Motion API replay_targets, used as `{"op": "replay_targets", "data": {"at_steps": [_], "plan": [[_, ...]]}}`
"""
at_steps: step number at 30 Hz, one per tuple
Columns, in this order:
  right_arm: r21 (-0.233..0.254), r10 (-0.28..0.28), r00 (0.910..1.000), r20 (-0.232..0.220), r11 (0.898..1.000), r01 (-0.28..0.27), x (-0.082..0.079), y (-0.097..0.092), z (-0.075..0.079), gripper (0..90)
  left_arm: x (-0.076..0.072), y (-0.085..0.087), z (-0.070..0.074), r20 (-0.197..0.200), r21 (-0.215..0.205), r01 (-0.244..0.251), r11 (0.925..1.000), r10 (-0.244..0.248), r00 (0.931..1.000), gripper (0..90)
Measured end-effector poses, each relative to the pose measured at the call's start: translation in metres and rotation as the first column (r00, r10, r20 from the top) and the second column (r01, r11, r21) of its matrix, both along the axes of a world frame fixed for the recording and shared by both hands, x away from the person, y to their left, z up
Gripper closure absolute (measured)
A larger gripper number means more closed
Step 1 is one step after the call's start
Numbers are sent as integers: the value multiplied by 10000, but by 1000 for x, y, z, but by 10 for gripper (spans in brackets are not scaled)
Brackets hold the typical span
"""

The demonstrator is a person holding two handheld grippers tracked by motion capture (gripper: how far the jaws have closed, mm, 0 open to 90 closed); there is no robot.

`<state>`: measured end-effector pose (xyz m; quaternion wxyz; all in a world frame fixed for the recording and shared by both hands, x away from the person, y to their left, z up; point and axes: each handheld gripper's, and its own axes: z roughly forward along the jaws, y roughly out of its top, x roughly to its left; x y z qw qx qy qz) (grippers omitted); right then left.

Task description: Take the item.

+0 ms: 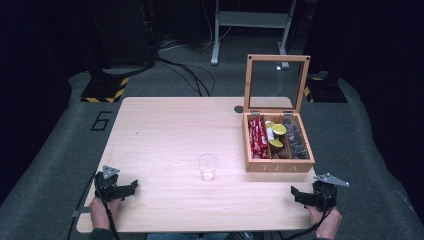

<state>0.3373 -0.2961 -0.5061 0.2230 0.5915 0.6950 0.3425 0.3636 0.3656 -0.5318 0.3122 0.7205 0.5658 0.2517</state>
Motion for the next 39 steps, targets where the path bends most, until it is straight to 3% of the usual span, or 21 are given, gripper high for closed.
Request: {"op": "replay_targets", "data": {"at_steps": [6,13,19,31,33,35,39], "plan": [[-326,75,9996,278,9994,-66,0,-1,25,0,0,0,0,-53,-23,19,10000,-19,10000,59],[-274,309,9979,572,9992,-293,8,1,51,0,0,0,0,33,-18,2,10000,-2,10000,59],[-554,502,9968,629,9974,-467,27,5,68,0,0,0,0,38,-23,-7,10000,7,10000,59],[-471,1018,9938,449,9939,-997,74,4,77,6,0,0,0,29,-9,6,10000,-6,10000,59],[-457,1046,9938,370,9936,-1029,77,4,77,26,0,0,0,31,-22,2,10000,-2,10000,59],[-437,1037,9940,360,9938,-1021,86,3,77,147,0,0,0,34,-18,2,10000,-2,10000,59],[-667,840,9965,31,9943,-836,97,4,75,278,0,0,0,29,-20,-1,10000,2,10000,59]]}}
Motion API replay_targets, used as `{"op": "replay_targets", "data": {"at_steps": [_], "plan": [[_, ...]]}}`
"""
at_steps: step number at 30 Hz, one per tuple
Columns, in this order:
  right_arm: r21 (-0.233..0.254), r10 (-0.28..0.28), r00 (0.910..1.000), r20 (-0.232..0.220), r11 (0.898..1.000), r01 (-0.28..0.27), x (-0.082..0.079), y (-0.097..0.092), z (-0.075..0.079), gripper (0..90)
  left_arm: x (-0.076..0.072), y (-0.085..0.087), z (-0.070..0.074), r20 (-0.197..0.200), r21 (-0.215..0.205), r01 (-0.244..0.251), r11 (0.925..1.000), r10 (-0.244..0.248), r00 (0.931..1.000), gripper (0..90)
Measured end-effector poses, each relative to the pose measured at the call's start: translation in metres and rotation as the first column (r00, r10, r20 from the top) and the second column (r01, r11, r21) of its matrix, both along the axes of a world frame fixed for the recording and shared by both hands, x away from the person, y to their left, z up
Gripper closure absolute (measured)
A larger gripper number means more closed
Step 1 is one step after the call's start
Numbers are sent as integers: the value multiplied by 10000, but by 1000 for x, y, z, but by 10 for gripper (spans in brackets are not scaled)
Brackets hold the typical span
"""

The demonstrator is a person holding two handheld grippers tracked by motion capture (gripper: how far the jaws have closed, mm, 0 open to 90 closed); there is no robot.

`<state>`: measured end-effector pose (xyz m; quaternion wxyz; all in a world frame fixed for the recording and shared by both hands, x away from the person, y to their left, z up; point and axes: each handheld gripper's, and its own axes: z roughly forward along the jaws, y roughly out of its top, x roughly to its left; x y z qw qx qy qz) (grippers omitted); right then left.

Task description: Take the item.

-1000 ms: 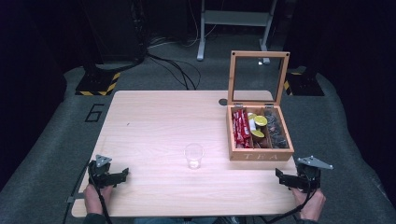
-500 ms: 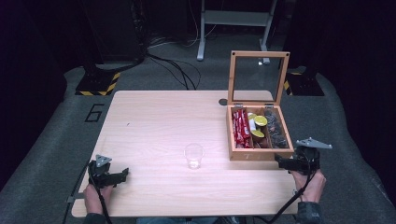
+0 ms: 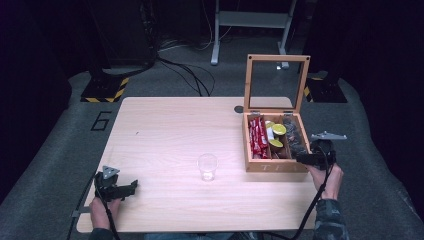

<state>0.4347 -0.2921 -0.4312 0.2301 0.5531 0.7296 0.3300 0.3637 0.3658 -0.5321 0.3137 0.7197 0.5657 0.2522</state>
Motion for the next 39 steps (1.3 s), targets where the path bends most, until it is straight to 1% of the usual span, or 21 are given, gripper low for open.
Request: {"op": "replay_targets", "data": {"at_steps": [1,2,3,4,7,8,9,12,13,17,18,19,21,22,23,25,27,29,34,37,39], "plan": [[0,0,10000,0,10000,0,0,0,0,278,0,0,0,0,0,0,10000,0,10000,59],[-100,-121,9999,-122,9999,120,4,1,-2,344,0,0,0,6,1,5,10000,-5,10000,59],[-241,-176,9997,-173,9996,172,5,1,-3,368,0,0,0,6,1,5,10000,-5,10000,59],[-198,-263,9993,-263,9995,257,6,2,-3,384,0,0,0,2,0,5,10000,-5,10000,59],[-461,-248,9993,-262,9987,236,10,3,-6,440,0,0,0,5,1,2,10000,-2,10000,58],[-461,-248,9993,-262,9987,236,10,3,-6,440,0,0,0,5,1,2,10000,-2,10000,58],[-470,-459,9983,-365,9979,442,11,4,-6,454,0,0,0,-4,-9,3,10000,-3,10000,58],[-589,-484,9981,-383,9972,461,12,5,-8,473,0,0,0,3,2,5,10000,-5,10000,58],[-876,-634,9969,-470,9944,591,15,6,-10,479,0,0,0,5,4,2,10000,-2,10000,58],[-983,-834,9943,-661,9922,767,18,8,-15,524,0,0,0,6,3,1,10000,-1,10000,58],[-1083,-849,9943,-652,9911,775,19,8,-16,584,0,0,0,2,3,4,10000,-4,10000,58],[-1083,-849,9943,-652,9911,775,19,8,-16,584,0,0,0,6,3,1,10000,-1,10000,58],[-1198,-986,9921,-778,9888,889,20,8,-18,664,0,0,0,7,-10,-8,10000,8,10000,58],[-1198,-986,9921,-778,9888,889,20,8,-18,664,0,0,0,7,-10,-8,10000,8,10000,58],[-1253,-996,9917,-811,9881,890,20,8,-20,697,0,0,0,5,-6,-2,10000,2,10000,58],[-1187,-1033,9920,-719,9884,944,20,7,-21,747,0,0,0,3,-5,-4,10000,4,10000,58],[-1130,-1041,9919,-727,9890,955,19,7,-20,765,0,0,0,4,3,-1,10000,1,10000,58],[-1142,-1001,9927,-677,9892,919,17,7,-19,773,0,0,0,4,6,2,10000,-2,10000,58],[-775,-1003,9936,-511,9923,961,14,4,-14,782,0,0,0,5,4,1,10000,-1,10000,58],[-659,-990,9946,-313,9931,968,12,3,-11,784,0,0,0,-2,-3,-6,10000,6,10000,58],[-533,-937,9955,-125,9942,929,8,2,-4,786,0,0,0,4,4,3,10000,-3,10000,58]]}}
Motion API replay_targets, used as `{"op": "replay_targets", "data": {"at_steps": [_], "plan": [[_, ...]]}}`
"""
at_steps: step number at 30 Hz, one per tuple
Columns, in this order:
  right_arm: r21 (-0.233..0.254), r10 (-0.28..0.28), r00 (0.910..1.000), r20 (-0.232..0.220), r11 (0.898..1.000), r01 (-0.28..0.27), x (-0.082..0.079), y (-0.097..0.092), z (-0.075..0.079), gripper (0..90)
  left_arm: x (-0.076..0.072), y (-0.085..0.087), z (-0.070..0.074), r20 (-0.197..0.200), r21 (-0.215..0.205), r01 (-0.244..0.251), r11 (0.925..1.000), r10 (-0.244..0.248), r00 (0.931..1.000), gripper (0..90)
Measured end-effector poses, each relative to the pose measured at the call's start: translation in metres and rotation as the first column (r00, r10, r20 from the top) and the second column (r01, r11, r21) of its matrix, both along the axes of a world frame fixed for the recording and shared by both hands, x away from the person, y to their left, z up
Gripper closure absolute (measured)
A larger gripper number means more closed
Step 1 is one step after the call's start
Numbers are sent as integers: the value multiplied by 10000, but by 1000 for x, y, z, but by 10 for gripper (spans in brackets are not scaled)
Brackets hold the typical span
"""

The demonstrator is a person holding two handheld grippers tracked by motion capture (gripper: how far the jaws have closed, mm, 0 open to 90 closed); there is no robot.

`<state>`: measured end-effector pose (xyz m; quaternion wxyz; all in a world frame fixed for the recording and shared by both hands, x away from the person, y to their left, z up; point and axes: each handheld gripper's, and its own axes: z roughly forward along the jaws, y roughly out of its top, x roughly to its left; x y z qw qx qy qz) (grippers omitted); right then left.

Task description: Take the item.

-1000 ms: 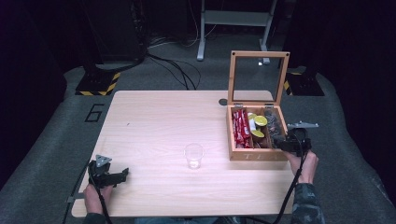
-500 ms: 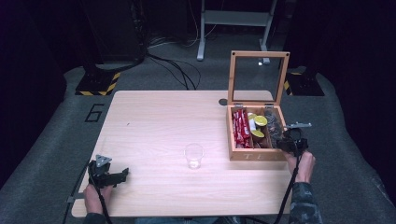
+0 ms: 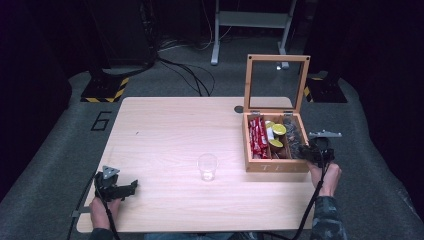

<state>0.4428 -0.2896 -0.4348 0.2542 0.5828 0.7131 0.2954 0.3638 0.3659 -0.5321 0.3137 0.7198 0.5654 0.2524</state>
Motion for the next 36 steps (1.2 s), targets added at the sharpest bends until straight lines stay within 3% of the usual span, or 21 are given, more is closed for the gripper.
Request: {"op": "replay_targets", "data": {"at_steps": [9,21,36], "plan": [[-98,251,9986,470,9996,-246,-7,2,17,789,0,0,0,0,-10,-7,10000,7,10000,58],[248,633,9953,728,9976,-652,-14,9,31,792,0,0,0,0,2,-2,10000,2,10000,58],[685,1356,9844,1122,9872,-1438,-21,29,41,793,0,0,0,1,-8,-9,10000,9,10000,58]]}}
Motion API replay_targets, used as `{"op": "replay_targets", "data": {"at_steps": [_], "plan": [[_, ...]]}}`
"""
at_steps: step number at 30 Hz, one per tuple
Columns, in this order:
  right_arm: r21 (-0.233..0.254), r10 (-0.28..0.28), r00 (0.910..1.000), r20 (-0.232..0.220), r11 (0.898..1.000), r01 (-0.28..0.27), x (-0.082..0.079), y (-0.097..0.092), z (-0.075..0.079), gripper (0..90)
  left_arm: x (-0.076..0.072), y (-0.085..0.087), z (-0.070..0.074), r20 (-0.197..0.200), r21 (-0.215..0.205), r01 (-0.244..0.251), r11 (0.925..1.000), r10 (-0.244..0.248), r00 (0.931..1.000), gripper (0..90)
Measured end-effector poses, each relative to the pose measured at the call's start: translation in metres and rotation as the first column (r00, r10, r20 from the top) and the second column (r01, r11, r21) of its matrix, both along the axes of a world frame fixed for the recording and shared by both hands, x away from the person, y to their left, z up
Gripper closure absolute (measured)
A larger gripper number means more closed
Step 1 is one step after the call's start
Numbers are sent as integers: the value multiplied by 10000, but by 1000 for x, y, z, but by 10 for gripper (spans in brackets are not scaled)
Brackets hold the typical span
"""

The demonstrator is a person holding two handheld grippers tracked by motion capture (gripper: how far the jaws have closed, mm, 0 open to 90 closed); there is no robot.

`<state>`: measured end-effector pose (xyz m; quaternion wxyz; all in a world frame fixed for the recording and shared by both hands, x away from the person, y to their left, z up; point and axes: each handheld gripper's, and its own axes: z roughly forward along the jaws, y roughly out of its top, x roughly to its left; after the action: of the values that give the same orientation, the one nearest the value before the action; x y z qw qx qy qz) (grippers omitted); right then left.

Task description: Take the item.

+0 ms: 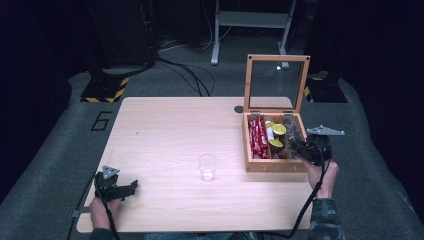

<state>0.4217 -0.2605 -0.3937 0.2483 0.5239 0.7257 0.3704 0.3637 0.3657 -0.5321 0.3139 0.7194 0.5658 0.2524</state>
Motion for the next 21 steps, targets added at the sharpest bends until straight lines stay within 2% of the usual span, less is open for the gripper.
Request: {"op": "replay_targets", "data": {"at_steps": [9,21], "plan": [[20,365,9992,142,9993,-366,-3,12,9,794,0,0,0,1,11,5,10000,-5,10000,58],[9,1035,9943,268,9946,-1036,-6,38,18,795,0,0,0,0,13,7,10000,-7,10000,58]]}}
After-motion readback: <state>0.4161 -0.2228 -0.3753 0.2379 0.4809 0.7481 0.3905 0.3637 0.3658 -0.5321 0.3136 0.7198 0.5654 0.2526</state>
